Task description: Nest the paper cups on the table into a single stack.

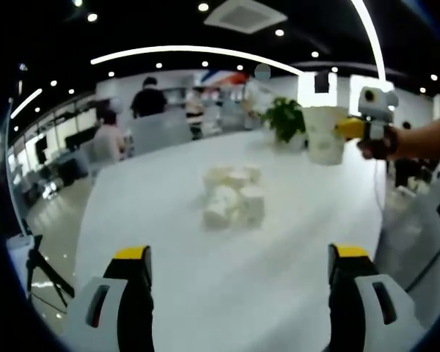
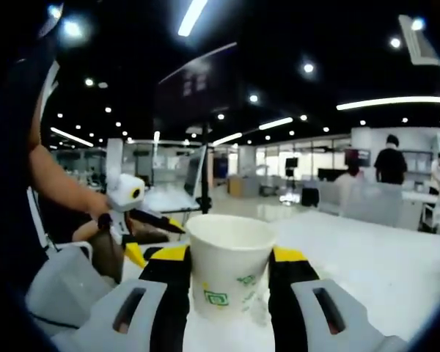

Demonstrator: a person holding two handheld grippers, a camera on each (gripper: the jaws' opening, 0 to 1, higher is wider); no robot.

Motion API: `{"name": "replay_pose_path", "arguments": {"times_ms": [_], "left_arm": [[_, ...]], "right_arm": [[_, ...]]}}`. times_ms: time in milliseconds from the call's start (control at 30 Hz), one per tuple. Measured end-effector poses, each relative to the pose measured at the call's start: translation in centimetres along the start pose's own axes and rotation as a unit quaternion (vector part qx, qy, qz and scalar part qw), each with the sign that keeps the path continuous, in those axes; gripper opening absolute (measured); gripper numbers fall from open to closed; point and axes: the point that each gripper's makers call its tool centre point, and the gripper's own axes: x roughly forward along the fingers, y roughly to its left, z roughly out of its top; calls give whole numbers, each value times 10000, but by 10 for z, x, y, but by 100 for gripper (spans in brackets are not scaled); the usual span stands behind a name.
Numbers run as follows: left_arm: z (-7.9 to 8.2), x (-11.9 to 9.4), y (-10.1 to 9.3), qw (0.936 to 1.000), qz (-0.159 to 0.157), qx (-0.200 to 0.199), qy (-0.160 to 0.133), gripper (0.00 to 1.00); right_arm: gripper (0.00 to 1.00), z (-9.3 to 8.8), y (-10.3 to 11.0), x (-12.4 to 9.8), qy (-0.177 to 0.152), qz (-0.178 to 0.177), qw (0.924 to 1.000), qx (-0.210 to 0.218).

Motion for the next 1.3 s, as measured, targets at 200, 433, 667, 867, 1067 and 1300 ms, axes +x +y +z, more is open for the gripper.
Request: {"name": "replay_pose_path", "arguments": {"times_ms": [200,433,667,867,1067,1300], "left_arm": [[0,1,-1,10000,-7,-6,9,100],[-2,0,-2,10000,-9,-15,30,100],[-4,-1,-3,10000,9,-15,62,100],[-5,-2,-4,10000,9,-9,76,100],[-7,-5,-3,9999,24,-15,105,100],[-9,-7,-2,9999,41,-20,137,100]], "right_arm": [[40,-6,-2,0,43,-48,10000,-20],[39,-11,1,-1,-5,-42,10000,14],[38,-30,-2,-4,-9,-139,9999,43],[38,-53,-8,-8,139,-277,9994,129],[38,-62,-2,-8,203,-228,9995,102],[38,-63,6,-5,132,-96,9997,207]]}}
